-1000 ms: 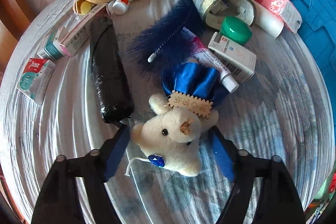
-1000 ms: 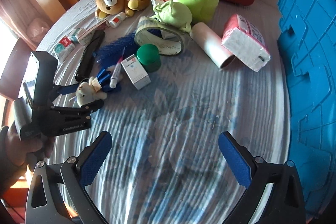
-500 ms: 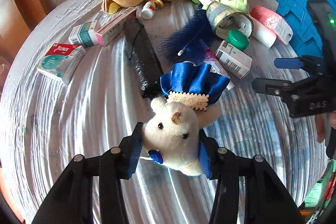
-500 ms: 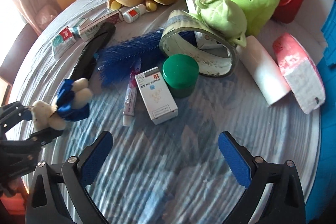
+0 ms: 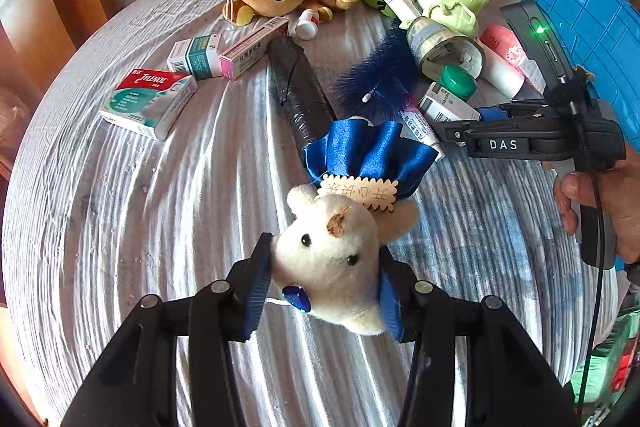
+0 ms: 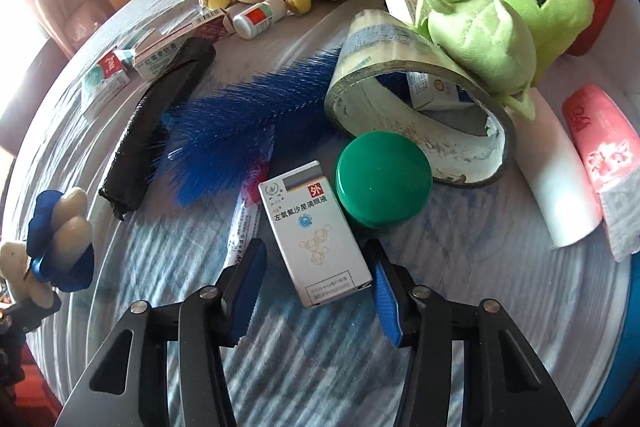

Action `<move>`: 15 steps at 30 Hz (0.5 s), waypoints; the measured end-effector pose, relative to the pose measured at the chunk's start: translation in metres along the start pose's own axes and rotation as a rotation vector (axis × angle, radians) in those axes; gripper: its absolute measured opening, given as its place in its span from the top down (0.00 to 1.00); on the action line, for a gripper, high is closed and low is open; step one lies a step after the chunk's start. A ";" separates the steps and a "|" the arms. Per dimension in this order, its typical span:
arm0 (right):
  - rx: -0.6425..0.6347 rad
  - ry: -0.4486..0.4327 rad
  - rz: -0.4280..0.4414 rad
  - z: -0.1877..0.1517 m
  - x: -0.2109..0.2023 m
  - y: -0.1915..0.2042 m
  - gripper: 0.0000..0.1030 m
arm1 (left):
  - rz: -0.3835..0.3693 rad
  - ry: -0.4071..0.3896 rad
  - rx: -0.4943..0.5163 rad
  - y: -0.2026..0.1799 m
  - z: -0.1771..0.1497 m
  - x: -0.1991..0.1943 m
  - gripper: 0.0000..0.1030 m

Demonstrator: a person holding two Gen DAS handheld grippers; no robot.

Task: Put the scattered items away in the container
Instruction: 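Close the right tool on the white medicine box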

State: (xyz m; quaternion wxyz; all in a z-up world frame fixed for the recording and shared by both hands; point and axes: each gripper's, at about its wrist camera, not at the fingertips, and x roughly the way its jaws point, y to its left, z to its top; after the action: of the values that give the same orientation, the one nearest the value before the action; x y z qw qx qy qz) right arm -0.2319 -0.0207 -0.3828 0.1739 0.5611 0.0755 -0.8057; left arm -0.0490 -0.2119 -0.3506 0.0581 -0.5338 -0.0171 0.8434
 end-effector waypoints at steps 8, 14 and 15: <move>0.019 0.007 0.006 -0.015 -0.020 -0.002 0.66 | 0.005 -0.029 -0.011 -0.001 0.005 -0.014 0.55; 0.024 -0.018 0.017 -0.028 -0.054 -0.001 0.66 | 0.002 -0.044 -0.020 -0.006 0.007 -0.026 0.55; 0.025 -0.028 0.016 -0.029 -0.062 0.002 0.66 | 0.002 -0.045 -0.023 -0.007 0.008 -0.028 0.55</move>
State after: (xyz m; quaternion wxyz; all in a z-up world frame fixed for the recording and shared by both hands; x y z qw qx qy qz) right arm -0.1864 -0.0013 -0.3353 0.1744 0.5524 0.0586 -0.8130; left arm -0.0434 -0.2081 -0.3210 0.0504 -0.5153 -0.0276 0.8551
